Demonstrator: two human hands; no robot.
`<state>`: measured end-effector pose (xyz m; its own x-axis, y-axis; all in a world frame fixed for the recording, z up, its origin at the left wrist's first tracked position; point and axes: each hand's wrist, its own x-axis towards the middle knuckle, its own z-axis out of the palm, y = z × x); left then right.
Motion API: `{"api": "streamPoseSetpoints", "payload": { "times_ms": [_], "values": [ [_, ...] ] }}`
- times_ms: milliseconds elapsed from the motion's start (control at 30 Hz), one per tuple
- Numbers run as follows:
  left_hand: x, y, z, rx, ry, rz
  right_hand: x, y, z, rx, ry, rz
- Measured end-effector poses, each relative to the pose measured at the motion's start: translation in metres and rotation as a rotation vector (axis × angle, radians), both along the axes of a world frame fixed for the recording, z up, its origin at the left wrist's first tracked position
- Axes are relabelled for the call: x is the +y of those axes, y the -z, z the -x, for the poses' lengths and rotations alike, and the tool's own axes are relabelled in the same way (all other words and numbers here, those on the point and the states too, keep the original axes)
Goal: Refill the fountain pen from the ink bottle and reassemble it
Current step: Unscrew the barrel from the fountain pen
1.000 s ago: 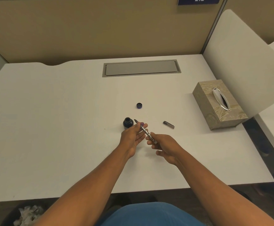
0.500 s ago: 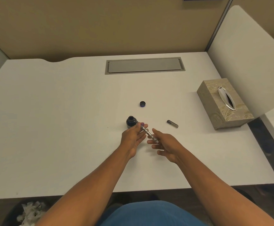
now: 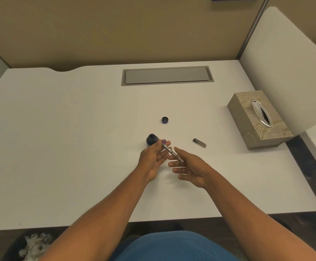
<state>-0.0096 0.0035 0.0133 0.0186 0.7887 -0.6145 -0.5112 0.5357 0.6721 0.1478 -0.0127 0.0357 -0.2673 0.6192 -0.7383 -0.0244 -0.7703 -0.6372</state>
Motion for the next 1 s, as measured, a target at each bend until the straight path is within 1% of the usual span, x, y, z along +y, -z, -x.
{"api": "streamPoseSetpoints", "payload": {
  "times_ms": [167,300,467,567,800,900,1000],
  "values": [
    [-0.003,-0.001,-0.002,0.002,-0.002,0.002,-0.002,0.004,0.002,-0.002,0.068,0.004],
    [-0.006,0.001,-0.001,0.004,-0.015,0.01,-0.005,0.001,-0.001,-0.015,0.064,-0.036],
    [-0.01,0.002,0.0,0.001,-0.013,0.005,-0.005,0.001,-0.006,0.031,0.043,0.019],
    [-0.012,0.001,-0.002,-0.001,-0.017,-0.003,-0.006,0.002,-0.005,0.025,0.022,0.003],
    [-0.013,0.0,-0.004,0.016,-0.085,0.009,-0.013,0.001,-0.008,-0.034,0.011,-0.071],
    [-0.011,0.0,-0.001,0.03,-0.137,0.014,-0.016,0.003,-0.014,-0.06,-0.039,-0.095],
    [-0.01,-0.001,0.004,0.043,-0.182,0.019,-0.017,0.008,-0.021,-0.189,-0.078,-0.137]
  ]
}}
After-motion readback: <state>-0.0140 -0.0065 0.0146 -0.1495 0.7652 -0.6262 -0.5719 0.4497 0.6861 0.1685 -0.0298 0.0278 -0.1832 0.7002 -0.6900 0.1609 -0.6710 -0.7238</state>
